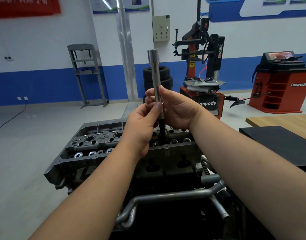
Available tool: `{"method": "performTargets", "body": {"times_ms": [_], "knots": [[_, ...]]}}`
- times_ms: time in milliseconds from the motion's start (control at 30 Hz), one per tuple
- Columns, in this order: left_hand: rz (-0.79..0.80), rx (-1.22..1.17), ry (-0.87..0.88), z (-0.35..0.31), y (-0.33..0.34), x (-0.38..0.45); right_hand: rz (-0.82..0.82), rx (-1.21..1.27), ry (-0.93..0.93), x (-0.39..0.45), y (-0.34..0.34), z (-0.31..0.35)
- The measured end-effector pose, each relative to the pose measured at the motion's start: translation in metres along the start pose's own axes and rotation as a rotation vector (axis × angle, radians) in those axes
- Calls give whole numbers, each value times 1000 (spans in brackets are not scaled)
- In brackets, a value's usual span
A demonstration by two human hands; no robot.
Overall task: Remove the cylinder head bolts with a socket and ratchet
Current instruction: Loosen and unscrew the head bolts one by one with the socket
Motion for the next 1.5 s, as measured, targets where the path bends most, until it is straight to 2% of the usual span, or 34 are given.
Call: {"method": "performTargets", "body": {"times_ms": [100,300,533,733,967,1200,1400,1500], "knots": [[-2,5,6,1,-1,1,28,49,-13,2,-1,-1],[41,14,-29,2,-2,1,-55,24,-2,1,-6,-2],[-4,13,16,2,0,1,82,52,-12,2,1,-1],[49,0,-18,2,-2,1,-34,-13,12,1,-5,-3],[9,-5,14,0,0,-1,67,56,-6,3,-1,-2],[24,-4,-26,2,-2,-1,-29,43,28,1,-7,-4],[30,-15,17,-1,2,-1,48,81,11,2,-2,-2],[34,-12,12,-1,1,-1,6,31,9,3,-6,-3]]}}
Point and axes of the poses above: each hand's wrist, its own x-axis towards the middle knuckle, its own y-axis out of the palm, z = x × y, the point moved 4 cm from there along x, towards the middle knuckle, and after that the axes turned 8 degrees about -x, right-handed, at the moved point
